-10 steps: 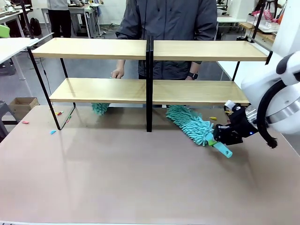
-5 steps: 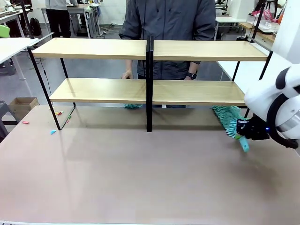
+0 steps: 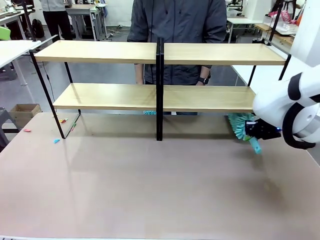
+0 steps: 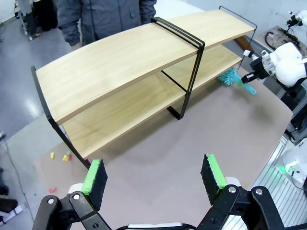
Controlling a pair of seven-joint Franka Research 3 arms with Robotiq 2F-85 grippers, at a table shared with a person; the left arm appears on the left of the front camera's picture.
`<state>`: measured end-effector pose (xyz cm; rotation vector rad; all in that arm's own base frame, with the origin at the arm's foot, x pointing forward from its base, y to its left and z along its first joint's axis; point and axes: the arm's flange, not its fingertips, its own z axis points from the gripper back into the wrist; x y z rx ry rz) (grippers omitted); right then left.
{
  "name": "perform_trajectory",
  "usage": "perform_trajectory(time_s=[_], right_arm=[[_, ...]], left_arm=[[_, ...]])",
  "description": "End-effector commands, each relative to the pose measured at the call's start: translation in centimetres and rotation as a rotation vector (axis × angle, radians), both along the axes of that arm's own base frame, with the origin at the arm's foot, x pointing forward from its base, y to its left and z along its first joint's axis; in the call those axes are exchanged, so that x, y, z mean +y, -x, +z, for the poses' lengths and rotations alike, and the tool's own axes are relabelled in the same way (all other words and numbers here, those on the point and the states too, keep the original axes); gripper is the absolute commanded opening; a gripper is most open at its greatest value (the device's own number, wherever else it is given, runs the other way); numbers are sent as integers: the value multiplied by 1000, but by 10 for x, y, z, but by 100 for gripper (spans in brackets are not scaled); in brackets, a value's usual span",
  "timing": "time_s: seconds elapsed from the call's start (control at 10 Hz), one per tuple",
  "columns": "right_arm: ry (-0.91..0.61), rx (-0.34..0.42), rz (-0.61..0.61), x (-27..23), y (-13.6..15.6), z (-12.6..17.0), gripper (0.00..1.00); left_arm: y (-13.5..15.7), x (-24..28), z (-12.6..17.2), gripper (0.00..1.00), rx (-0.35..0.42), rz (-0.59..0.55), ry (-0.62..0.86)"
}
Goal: Clean the shelves.
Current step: Clean another randomly selected level of the Shelf with the Duster.
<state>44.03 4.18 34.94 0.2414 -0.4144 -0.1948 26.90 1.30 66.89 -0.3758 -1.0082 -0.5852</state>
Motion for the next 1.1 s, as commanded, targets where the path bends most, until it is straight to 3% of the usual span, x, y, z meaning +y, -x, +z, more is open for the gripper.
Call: perform_trajectory(time_s=[0.0, 0.4, 0.8, 1.0], right_arm=[[-22, -27, 49, 4, 111, -4, 13], [-46, -2, 72, 6, 130, 11, 13], [-329, 278, 340, -36, 178, 36, 13], [-439, 332, 494, -78, 207, 53, 13]], left_arm=[[1, 0, 0, 100, 5, 3, -5], [1, 0, 0, 100, 5, 3, -5], [1, 0, 0, 100, 5, 3, -5], [1, 0, 0, 100, 5, 3, -5]])
